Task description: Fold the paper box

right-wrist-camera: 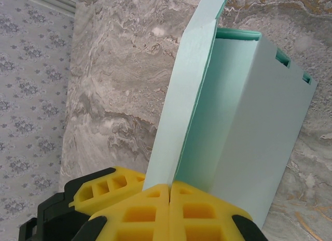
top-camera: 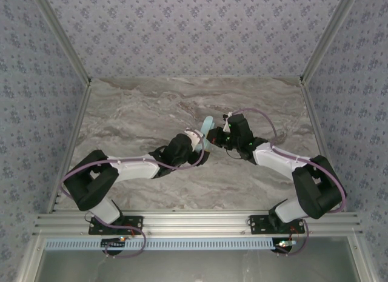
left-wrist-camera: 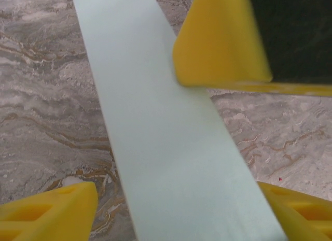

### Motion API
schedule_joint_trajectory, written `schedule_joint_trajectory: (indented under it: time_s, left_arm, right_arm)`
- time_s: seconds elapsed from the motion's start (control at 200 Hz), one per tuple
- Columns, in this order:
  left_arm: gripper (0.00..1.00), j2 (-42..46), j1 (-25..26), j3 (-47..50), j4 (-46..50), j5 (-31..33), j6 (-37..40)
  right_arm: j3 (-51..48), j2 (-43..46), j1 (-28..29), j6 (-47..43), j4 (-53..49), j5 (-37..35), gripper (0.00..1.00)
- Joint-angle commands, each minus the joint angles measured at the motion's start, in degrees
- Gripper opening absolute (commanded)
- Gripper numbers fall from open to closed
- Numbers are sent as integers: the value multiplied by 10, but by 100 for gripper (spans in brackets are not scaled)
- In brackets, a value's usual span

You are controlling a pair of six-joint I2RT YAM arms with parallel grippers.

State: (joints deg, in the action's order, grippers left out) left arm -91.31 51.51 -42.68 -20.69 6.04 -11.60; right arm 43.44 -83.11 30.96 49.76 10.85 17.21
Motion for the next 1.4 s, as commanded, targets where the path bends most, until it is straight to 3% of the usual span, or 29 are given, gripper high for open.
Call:
schedule_joint_trajectory:
  time_s: [0.0,0.37,0.605,0.735,0.909,1.129,1.394]
  left_arm:
    - [70,-8,3,-20,-15,8,7]
    - [47,3,2,-17,2,14,45]
    - [40,26,-11,-5,7,-5,69]
    - [37,39,-30,3,10,-44,80]
    - [34,72,-59,9,30,-108,118]
    - [29,104,-99,-9,112,-228,209]
    - [30,90,-165,-49,173,-359,267]
  right_arm:
    - [-1,1,3,-1,-31,-21,2]
    - [7,31,-4,-21,-53,-25,8]
    - [30,81,-18,-79,-117,-48,33]
    - [64,102,-43,-142,-188,-50,43]
    - [117,104,-90,-287,-264,-30,47]
    - [139,86,-151,-432,-252,54,52]
    - [173,38,-162,-599,-261,54,52]
